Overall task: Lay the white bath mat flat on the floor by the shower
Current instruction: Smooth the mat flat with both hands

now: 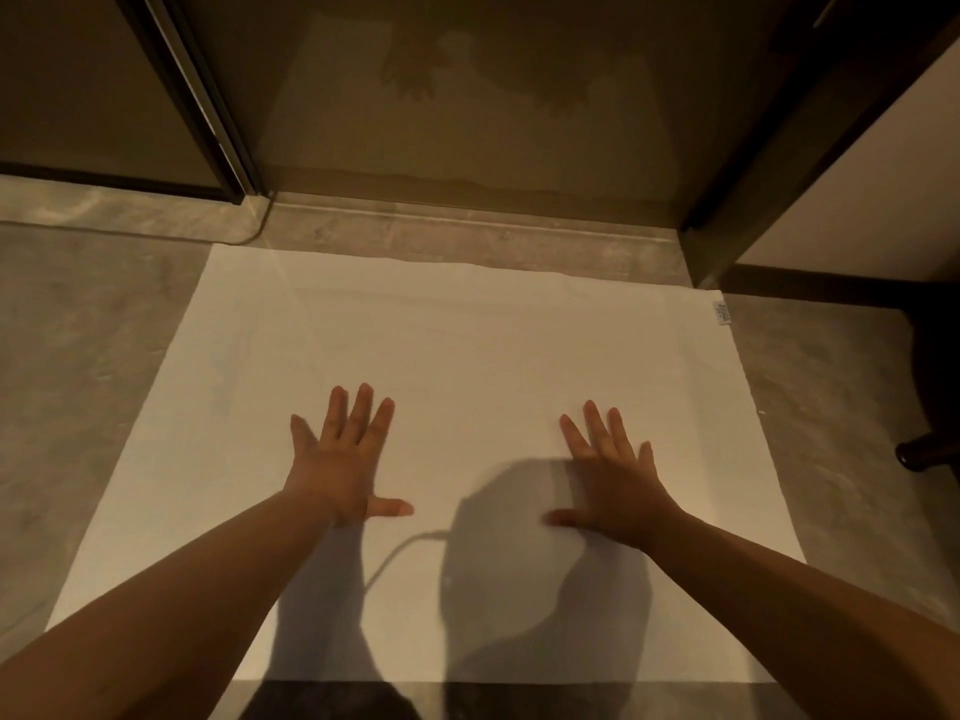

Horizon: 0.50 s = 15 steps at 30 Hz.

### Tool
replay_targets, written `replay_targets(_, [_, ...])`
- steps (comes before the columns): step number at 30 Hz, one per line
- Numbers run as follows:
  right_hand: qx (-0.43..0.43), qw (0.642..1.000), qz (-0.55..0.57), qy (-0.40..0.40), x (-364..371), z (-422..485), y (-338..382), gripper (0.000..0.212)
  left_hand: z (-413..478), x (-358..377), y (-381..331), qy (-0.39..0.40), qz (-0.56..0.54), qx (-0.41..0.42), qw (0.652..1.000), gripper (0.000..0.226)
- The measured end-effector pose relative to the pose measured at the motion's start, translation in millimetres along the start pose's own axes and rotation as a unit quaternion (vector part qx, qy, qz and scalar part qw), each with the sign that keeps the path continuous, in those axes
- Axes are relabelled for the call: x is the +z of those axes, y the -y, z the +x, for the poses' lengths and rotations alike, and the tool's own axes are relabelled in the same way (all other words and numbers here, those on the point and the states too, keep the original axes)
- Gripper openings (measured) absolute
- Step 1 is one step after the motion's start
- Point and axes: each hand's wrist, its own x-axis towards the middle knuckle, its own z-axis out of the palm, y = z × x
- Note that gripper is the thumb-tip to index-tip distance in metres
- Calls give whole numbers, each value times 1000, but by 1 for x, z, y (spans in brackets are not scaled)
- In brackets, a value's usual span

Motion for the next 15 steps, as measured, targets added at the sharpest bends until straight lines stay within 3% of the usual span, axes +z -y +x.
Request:
replay_targets(3, [6, 1000, 11, 5, -6, 10, 1, 130, 5, -2, 6, 28, -53, -29, 998, 129])
replay_targets(7, [21, 998, 12, 59, -6, 18, 2, 129, 8, 1, 5, 47, -28, -32, 998, 132])
replay_targets(15, [25, 998, 22, 59, -4, 17, 2, 128, 10, -4, 4, 78, -15, -38, 996, 138])
